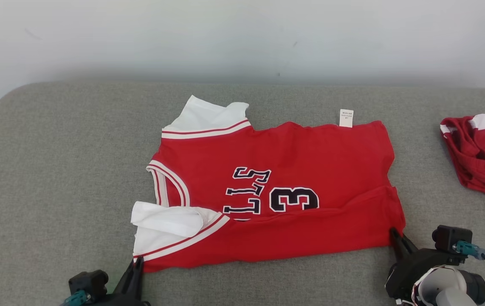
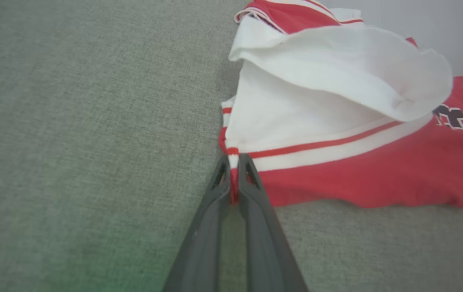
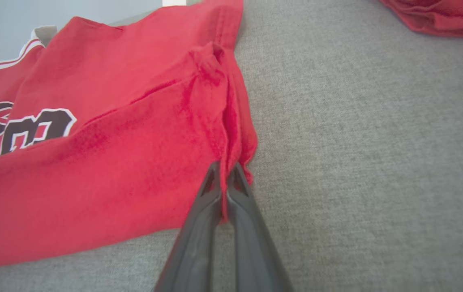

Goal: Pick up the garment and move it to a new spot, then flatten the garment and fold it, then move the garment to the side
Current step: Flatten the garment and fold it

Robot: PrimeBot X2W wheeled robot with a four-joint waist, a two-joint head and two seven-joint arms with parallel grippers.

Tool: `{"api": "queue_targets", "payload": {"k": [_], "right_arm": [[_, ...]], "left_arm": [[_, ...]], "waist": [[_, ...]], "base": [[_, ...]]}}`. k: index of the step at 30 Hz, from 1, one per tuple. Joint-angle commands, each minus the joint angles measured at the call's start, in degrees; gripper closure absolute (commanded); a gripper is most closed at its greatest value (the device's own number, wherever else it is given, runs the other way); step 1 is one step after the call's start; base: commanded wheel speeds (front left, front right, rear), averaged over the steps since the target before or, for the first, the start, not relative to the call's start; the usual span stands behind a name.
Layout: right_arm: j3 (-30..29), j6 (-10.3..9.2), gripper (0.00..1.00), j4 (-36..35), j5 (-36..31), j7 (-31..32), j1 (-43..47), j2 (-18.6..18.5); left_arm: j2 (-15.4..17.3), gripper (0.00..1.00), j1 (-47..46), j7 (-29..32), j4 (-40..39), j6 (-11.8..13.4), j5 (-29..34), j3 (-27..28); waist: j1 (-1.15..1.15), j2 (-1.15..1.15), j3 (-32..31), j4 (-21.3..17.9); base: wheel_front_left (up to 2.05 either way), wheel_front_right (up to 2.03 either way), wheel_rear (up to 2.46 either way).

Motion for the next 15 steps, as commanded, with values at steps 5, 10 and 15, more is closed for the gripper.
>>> {"api": "queue_targets", "payload": {"k": [5,10,15], "right_arm": [[0.4,-0.11,1.00,-0.8,3.3,-2.7,2.4,-0.3],[0.7,-0.11,1.00,-6.1,7.0,-2.1,7.6,-0.6],[0.1,-0.11,1.00,-13.1,8.8,0.8,14.5,-0.7]], "left_arm": [[0.7,1.00,2.4,-0.1,-2.4,0.1,-0.9,1.5],[1.8,1.00,6.4,-0.1,-5.3,0.1,-0.8,2.7],[2.7,1.00,9.9,-0.1,-7.8,0.3,0.0,3.5]], "waist": [[0.00,0.00,-2.6,0.0],[0.00,0.00,-4.3,-0.6],[0.00,0.00,-4.8,-1.4]], "base": [[0.00,0.00,0.00],[0.00,0.00,0.00],[0.00,0.00,0.00]]}}
